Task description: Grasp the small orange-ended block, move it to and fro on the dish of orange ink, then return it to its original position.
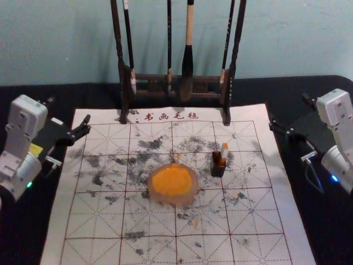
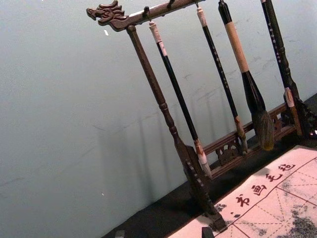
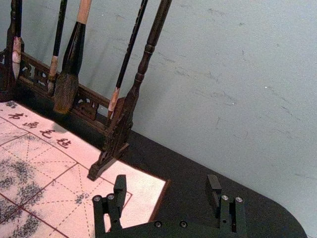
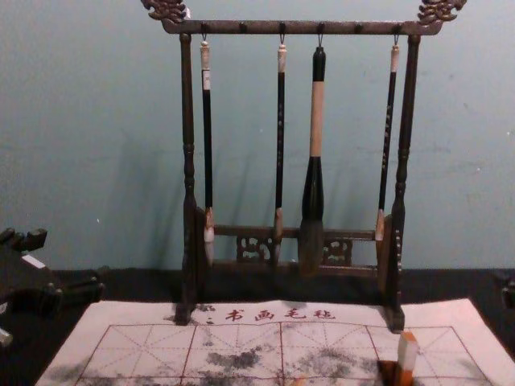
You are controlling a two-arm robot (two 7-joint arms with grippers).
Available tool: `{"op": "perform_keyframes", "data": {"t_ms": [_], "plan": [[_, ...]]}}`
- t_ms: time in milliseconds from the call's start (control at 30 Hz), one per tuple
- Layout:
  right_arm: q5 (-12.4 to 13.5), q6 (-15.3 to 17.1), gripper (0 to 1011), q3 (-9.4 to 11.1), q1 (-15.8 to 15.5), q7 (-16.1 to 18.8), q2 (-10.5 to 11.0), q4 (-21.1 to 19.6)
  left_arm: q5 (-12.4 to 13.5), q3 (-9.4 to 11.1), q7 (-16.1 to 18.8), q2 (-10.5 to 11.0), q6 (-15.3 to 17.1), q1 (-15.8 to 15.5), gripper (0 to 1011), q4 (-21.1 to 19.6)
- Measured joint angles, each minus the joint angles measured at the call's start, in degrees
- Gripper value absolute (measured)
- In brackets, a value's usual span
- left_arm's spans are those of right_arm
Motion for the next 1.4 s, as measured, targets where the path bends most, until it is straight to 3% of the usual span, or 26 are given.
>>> {"op": "perform_keyframes", "data": {"t_ms": [1400], "plan": [[0.0,0.0,1003,0.0,0.0,0.0,0.0,0.0,0.0,0.0,0.0,0.0,0.0,0.0,1001,0.0]]}}
